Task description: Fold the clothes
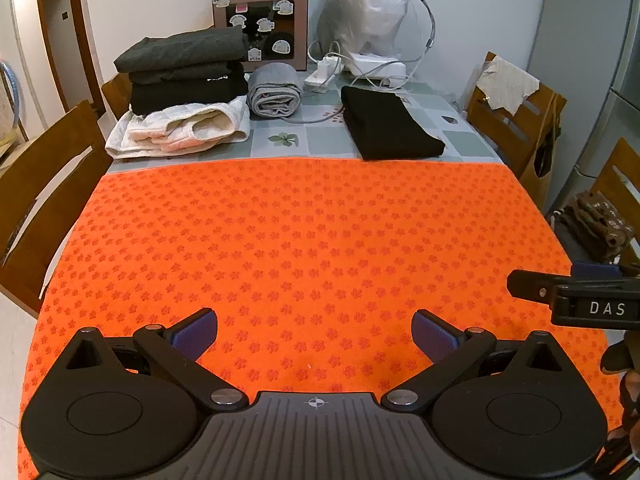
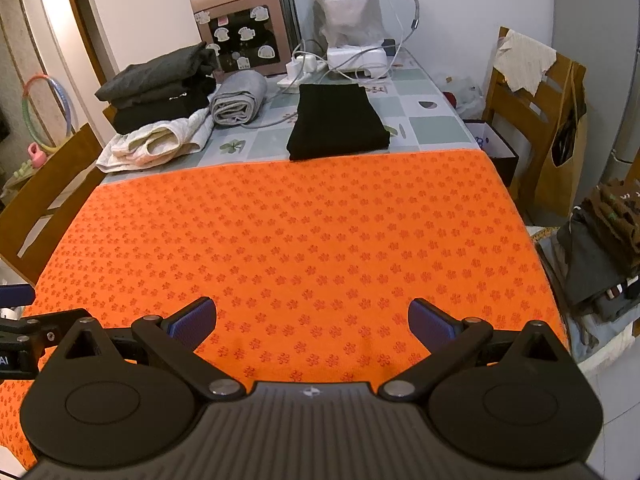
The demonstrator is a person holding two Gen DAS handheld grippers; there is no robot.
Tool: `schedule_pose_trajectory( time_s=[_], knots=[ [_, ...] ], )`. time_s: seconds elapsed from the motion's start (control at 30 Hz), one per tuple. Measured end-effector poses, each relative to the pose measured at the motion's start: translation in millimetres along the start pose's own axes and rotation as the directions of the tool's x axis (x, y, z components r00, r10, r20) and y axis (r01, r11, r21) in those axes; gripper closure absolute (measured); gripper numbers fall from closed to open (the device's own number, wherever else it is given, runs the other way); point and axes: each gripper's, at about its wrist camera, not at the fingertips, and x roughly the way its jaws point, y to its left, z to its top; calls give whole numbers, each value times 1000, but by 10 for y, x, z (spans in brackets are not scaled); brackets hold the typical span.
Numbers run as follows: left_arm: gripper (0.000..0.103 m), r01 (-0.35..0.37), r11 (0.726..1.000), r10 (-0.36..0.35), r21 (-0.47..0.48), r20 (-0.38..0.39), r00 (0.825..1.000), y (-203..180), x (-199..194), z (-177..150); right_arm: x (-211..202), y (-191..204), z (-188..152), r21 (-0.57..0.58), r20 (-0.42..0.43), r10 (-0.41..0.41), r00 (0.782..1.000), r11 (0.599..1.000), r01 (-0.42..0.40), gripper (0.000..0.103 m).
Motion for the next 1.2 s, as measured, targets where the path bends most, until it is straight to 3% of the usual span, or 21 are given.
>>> schedule_pose_trajectory(
  time_s=[0.43, 0.5, 1.03, 1.2],
  knots=[
    [0, -6, 1000, 6, -11, -41, 999, 57, 253, 73, 430, -97, 300, -15, -14, 13, 1000, 1000, -13, 0],
    [0, 62, 996, -58, 69, -51, 997, 74, 303, 84, 560, -103, 397, -23, -18, 17, 1000, 1000, -18, 0],
    [0, 13, 1000, -11, 25, -80, 997, 236, 761, 287, 1888, -51, 1527, -57, -10, 50, 999, 997, -50, 1],
    [0, 2, 1000, -2, 2, -92, 996, 283, 905, 309, 2376, 20, 1831, -95, -17, 34, 999, 995, -36, 6]
  ],
)
